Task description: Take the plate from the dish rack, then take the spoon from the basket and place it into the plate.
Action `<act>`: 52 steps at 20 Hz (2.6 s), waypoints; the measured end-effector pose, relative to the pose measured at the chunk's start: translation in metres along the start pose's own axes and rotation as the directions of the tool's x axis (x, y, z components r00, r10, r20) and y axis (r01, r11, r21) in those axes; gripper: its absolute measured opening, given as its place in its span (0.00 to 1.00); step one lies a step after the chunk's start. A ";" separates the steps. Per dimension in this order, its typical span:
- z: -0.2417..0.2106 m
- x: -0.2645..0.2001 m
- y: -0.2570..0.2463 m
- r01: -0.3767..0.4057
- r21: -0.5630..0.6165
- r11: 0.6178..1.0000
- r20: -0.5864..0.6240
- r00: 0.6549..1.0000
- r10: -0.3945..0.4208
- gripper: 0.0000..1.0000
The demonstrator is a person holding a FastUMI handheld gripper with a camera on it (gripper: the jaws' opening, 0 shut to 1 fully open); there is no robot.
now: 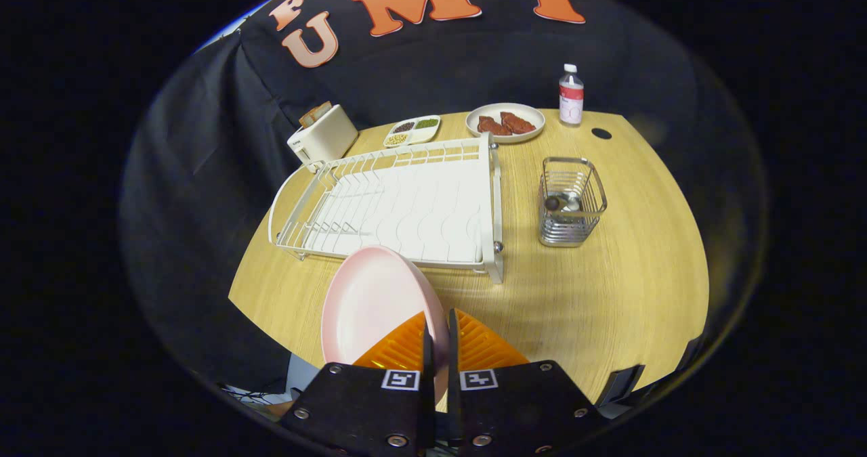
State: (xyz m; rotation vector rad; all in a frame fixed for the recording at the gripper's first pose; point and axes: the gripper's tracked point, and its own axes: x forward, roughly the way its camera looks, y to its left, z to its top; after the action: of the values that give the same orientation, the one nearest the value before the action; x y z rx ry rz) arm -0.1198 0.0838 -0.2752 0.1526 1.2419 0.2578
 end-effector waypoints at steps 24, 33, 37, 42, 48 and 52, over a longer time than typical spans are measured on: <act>0.087 -0.011 -0.085 0.354 -0.108 0.929 0.532 0.810 -0.247 0.71; 0.111 0.023 -0.092 0.438 -0.083 0.895 0.674 0.687 -0.274 0.63; 0.119 0.033 -0.097 0.453 -0.051 0.890 0.697 0.655 -0.293 0.48; 0.128 0.041 -0.106 0.467 -0.025 0.884 0.712 0.629 -0.312 0.29; 0.139 0.038 -0.113 0.477 -0.003 0.879 0.742 0.590 -0.318 0.19; 0.153 0.026 -0.104 0.466 -0.005 0.885 0.775 0.560 -0.291 0.12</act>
State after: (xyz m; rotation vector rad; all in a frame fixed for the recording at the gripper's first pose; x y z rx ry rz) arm 0.0446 -0.0048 -0.2767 -0.1957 0.3563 -0.0734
